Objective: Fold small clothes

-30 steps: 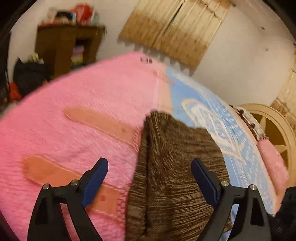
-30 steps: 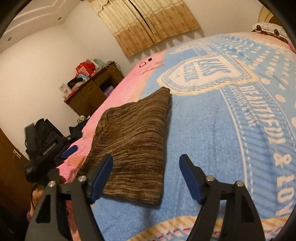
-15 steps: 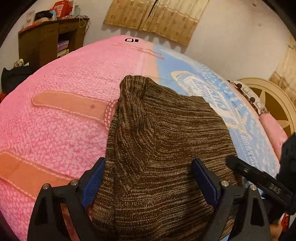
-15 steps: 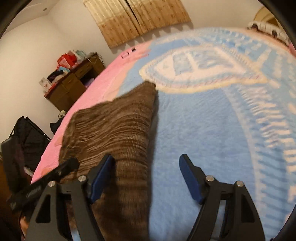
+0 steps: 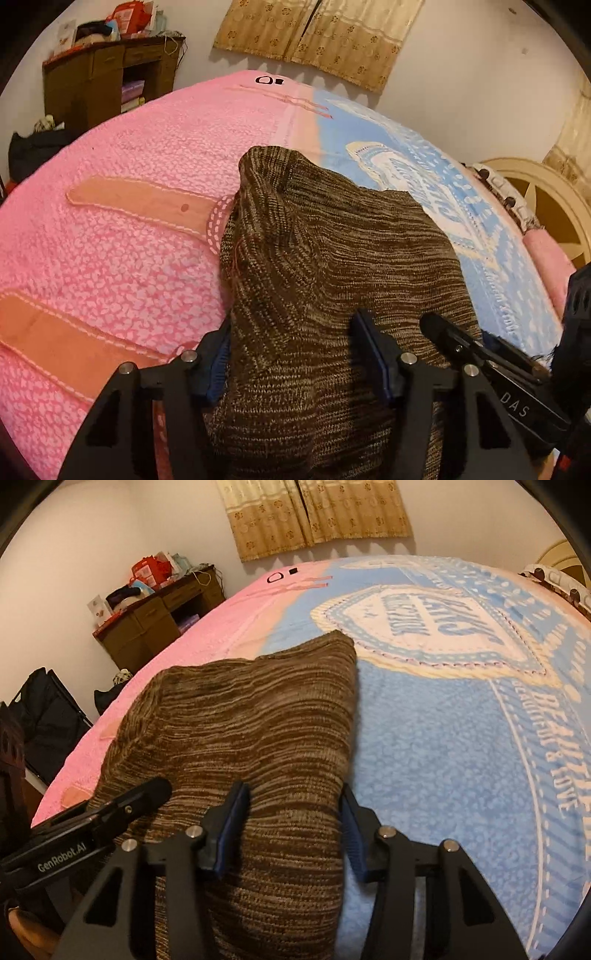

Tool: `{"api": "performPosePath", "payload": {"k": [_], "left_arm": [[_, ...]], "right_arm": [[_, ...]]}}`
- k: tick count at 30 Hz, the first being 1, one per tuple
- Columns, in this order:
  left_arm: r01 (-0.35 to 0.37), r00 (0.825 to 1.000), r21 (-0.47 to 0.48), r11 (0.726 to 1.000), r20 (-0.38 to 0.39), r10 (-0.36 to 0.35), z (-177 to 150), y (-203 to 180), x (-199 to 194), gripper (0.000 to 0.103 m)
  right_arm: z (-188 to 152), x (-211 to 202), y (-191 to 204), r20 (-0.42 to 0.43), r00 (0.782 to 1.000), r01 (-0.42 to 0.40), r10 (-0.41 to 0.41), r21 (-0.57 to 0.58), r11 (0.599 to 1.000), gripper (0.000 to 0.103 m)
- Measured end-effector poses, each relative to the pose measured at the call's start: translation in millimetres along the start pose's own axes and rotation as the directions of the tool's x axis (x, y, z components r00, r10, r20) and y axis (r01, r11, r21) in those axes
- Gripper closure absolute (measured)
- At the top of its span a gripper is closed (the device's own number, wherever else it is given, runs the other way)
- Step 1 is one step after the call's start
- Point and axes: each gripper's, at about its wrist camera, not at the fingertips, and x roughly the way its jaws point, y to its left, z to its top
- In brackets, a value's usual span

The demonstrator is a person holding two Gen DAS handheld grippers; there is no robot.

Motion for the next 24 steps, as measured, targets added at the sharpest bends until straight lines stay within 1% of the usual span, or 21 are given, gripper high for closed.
{"api": "performPosePath", "payload": {"k": [1, 3, 5, 8, 9, 11, 12, 13, 15, 16, 20, 24], "left_arm": [[0.006, 1.0, -0.006, 1.0, 0.001, -0.006, -0.1, 1.8, -0.7, 0.044], [-0.008, 1.0, 0.006, 1.0, 0.011, 0.008, -1.7, 0.9, -2.6, 0.048], [-0.009, 1.0, 0.015, 1.0, 0.018, 0.009, -3.5, 2.3, -4.0, 0.048], [-0.006, 1.0, 0.002, 1.0, 0.019, 0.006, -1.8, 4.7, -2.1, 0.048], [-0.009, 1.0, 0.004, 1.0, 0.02, 0.009, -1.5, 4.2, -1.9, 0.047], [-0.009, 1.0, 0.019, 1.0, 0.015, 0.009, -0.9, 0.8, -0.5, 0.041], [-0.005, 1.0, 0.031, 1.0, 0.01, 0.005, -0.4, -1.9, 0.8, 0.036], [-0.011, 1.0, 0.045, 0.999, 0.006, 0.011, 0.3, -6.1, 2.2, 0.033], [-0.034, 0.999, 0.064, 0.997, 0.008, 0.033, -0.2, -10.3, 2.8, 0.033], [-0.04, 0.999, 0.068, 0.997, 0.012, 0.039, -0.8, -11.1, 2.8, 0.033], [-0.035, 0.999, 0.061, 0.998, 0.013, 0.034, -1.6, -9.6, 3.0, 0.034], [-0.04, 0.999, 0.057, 0.998, 0.018, 0.039, -1.4, -5.9, 2.9, 0.037]], "right_arm": [[-0.4, 0.2, -1.5, -0.001, 1.0, -0.007, 0.007, 0.006, 1.0, 0.05], [-1.0, 0.2, -4.2, -0.002, 1.0, -0.019, 0.019, 0.017, 1.0, 0.05], [-1.3, -0.2, -4.1, -0.001, 1.0, -0.02, 0.02, 0.017, 1.0, 0.05], [-1.3, 0.0, -4.3, -0.002, 1.0, -0.021, 0.021, 0.018, 1.0, 0.049], [-1.6, -0.1, -4.5, -0.002, 1.0, -0.022, 0.022, 0.018, 1.0, 0.049], [-1.2, -0.4, -4.2, -0.005, 1.0, -0.026, 0.027, 0.019, 0.999, 0.048], [-1.0, -0.3, -4.8, -0.006, 1.0, -0.03, 0.03, 0.021, 0.999, 0.048], [-1.1, -0.4, -5.4, -0.006, 0.999, -0.033, 0.033, 0.024, 0.999, 0.048], [-1.4, -0.9, -5.5, -0.006, 0.999, -0.036, 0.036, 0.025, 0.999, 0.048], [-1.6, -1.3, -4.9, -0.005, 0.999, -0.034, 0.034, 0.024, 0.999, 0.049], [-1.9, -2.6, -2.4, 0.001, 1.0, -0.023, 0.023, 0.013, 1.0, 0.053], [-1.6, -3.1, 0.1, 0.007, 1.0, -0.013, 0.013, -0.001, 1.0, 0.055]]}}
